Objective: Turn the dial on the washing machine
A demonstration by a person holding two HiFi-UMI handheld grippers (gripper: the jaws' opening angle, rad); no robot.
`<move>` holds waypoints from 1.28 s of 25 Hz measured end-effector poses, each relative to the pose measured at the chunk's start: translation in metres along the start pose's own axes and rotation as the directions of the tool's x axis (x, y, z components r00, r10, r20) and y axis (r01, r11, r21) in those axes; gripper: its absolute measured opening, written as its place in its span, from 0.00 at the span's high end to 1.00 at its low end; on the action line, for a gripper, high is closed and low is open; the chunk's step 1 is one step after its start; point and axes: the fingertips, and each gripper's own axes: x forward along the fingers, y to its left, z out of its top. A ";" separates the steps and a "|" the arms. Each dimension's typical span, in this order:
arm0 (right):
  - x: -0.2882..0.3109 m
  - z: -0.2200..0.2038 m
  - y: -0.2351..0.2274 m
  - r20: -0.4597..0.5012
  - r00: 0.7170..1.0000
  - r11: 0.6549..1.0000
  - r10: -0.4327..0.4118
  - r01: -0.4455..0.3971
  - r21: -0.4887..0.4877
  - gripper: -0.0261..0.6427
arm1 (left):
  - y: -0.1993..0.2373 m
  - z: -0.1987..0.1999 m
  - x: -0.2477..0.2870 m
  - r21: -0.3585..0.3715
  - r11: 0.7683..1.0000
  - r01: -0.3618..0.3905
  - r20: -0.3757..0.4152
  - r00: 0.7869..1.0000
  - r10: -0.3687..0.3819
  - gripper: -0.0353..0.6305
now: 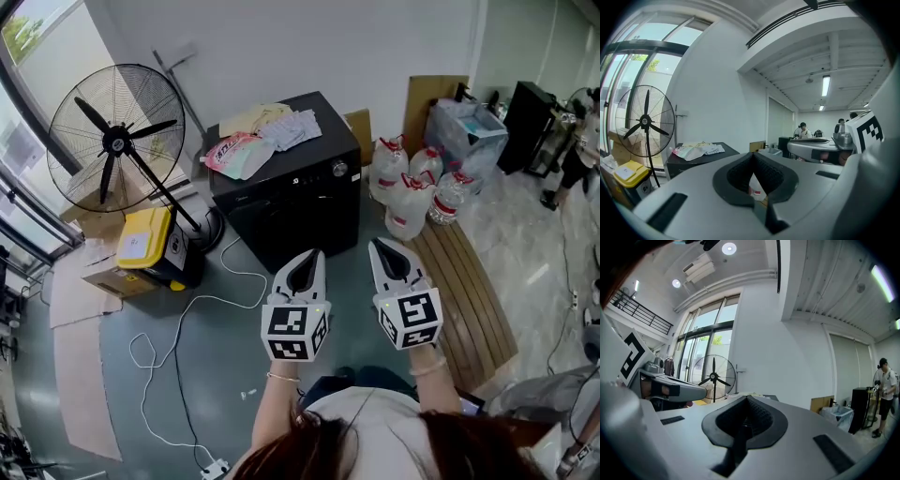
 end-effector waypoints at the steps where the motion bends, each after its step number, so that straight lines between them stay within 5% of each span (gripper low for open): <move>1: 0.003 0.000 -0.001 -0.001 1.000 1.000 -0.003 0.003 -0.001 0.93 | 0.002 0.000 0.003 -0.002 1.000 0.003 0.000 1.000 -0.003 0.92; 14: 0.044 -0.005 -0.018 -0.001 1.000 0.999 -0.014 0.014 0.052 0.93 | 0.018 -0.004 0.044 -0.014 0.999 0.039 -0.018 0.999 -0.039 0.92; 32: 0.181 -0.023 -0.101 -0.066 0.998 1.000 0.025 -0.025 0.002 0.93 | 0.064 0.008 0.192 -0.021 1.000 0.019 -0.049 0.999 -0.020 0.92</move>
